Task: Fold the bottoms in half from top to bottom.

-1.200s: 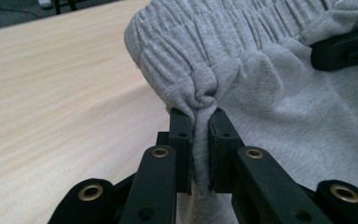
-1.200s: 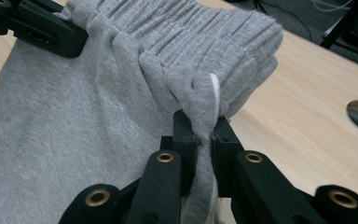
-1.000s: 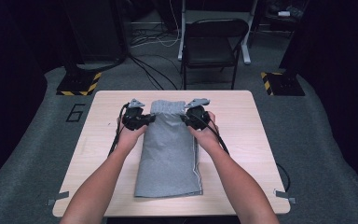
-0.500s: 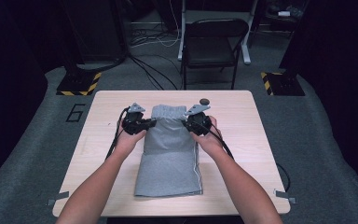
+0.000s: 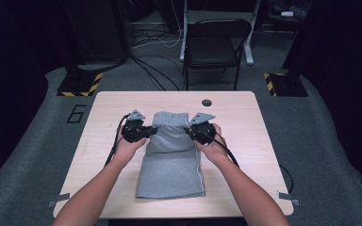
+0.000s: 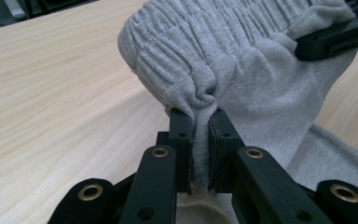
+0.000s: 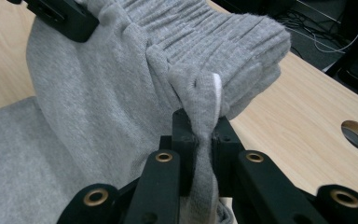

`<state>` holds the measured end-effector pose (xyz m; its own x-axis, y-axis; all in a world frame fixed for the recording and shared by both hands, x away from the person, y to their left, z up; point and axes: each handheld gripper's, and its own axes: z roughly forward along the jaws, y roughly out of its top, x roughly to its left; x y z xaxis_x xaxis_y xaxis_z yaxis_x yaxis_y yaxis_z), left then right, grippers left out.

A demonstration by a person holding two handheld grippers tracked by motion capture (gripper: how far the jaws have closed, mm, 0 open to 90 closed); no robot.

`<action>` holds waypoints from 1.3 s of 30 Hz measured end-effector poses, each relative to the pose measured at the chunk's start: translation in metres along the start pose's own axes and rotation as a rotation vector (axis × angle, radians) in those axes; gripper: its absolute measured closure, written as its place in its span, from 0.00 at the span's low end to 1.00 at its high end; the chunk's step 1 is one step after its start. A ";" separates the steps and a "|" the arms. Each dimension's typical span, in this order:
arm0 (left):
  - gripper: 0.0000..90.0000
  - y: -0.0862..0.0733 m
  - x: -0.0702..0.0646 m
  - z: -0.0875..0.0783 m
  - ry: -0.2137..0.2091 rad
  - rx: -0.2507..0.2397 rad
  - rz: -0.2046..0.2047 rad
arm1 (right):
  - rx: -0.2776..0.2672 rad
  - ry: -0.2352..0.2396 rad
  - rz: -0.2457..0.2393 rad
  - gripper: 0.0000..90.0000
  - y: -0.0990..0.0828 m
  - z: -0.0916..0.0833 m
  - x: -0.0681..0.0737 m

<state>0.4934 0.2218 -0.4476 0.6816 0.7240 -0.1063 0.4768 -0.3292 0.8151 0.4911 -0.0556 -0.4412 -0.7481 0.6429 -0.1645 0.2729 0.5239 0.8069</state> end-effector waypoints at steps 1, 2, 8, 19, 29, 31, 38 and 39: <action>0.91 -0.002 -0.001 0.000 -0.001 -0.003 -0.008 | -0.003 -0.001 0.010 0.92 -0.001 0.000 0.002; 0.91 -0.003 -0.001 0.000 -0.005 0.007 -0.002 | 0.001 0.006 0.008 0.92 -0.002 -0.001 0.003; 0.91 -0.009 -0.003 -0.003 -0.010 0.004 -0.002 | -0.006 0.021 0.003 0.92 -0.007 -0.005 0.010; 0.91 -0.026 -0.020 -0.013 -0.035 0.022 0.017 | -0.022 0.053 0.020 0.92 -0.021 -0.015 0.026; 0.91 -0.045 -0.033 -0.011 -0.054 0.051 0.041 | -0.004 0.074 0.027 0.92 -0.043 -0.021 0.041; 0.91 -0.047 -0.035 -0.011 -0.057 0.053 0.052 | -0.005 0.079 0.011 0.92 -0.046 -0.022 0.042; 0.91 -0.061 -0.040 -0.014 -0.075 0.073 0.068 | 0.001 0.101 0.014 0.92 -0.059 -0.025 0.055; 0.91 -0.063 -0.041 -0.014 -0.072 0.074 0.078 | 0.004 0.105 0.016 0.91 -0.061 -0.025 0.056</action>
<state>0.4278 0.2218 -0.4865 0.7548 0.6502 -0.0871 0.4586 -0.4280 0.7788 0.4173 -0.0651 -0.4859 -0.8030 0.5890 -0.0909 0.2876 0.5166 0.8065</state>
